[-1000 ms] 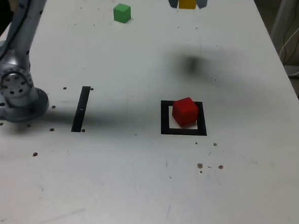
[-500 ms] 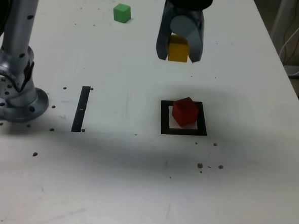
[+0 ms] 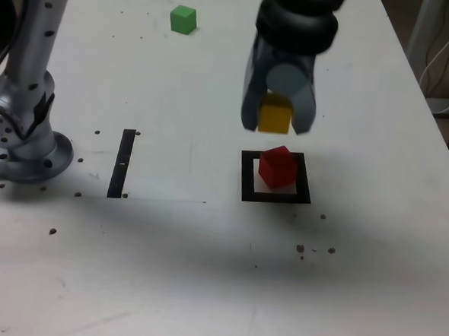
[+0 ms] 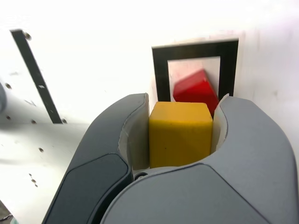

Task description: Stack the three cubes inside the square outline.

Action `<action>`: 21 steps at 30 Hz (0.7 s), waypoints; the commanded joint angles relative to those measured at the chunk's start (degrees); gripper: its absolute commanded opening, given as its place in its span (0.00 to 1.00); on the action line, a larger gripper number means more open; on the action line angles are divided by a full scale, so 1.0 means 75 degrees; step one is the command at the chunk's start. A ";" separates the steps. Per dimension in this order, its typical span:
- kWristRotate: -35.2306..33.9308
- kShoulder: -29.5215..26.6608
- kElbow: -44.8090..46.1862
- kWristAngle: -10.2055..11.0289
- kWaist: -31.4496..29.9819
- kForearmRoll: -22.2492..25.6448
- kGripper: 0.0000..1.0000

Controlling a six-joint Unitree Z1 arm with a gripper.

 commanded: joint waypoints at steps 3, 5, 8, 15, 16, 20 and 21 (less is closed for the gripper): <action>-0.0050 0.0286 -0.0085 -0.0030 -0.0144 -0.0033 0.21; -0.0052 0.0316 -0.0049 -0.0023 -0.0161 -0.0051 0.21; -0.0042 0.0340 0.0019 -0.0007 -0.0167 -0.0111 0.21; 0.0062 0.0428 0.0135 -0.0015 -0.0153 -0.0280 0.22; 0.0075 0.0435 0.0159 -0.0024 -0.0148 -0.0306 0.23; 0.0109 0.0454 0.0247 -0.0091 -0.0129 -0.0405 0.24; 0.0113 0.0459 0.0272 -0.0115 -0.0128 -0.0432 0.25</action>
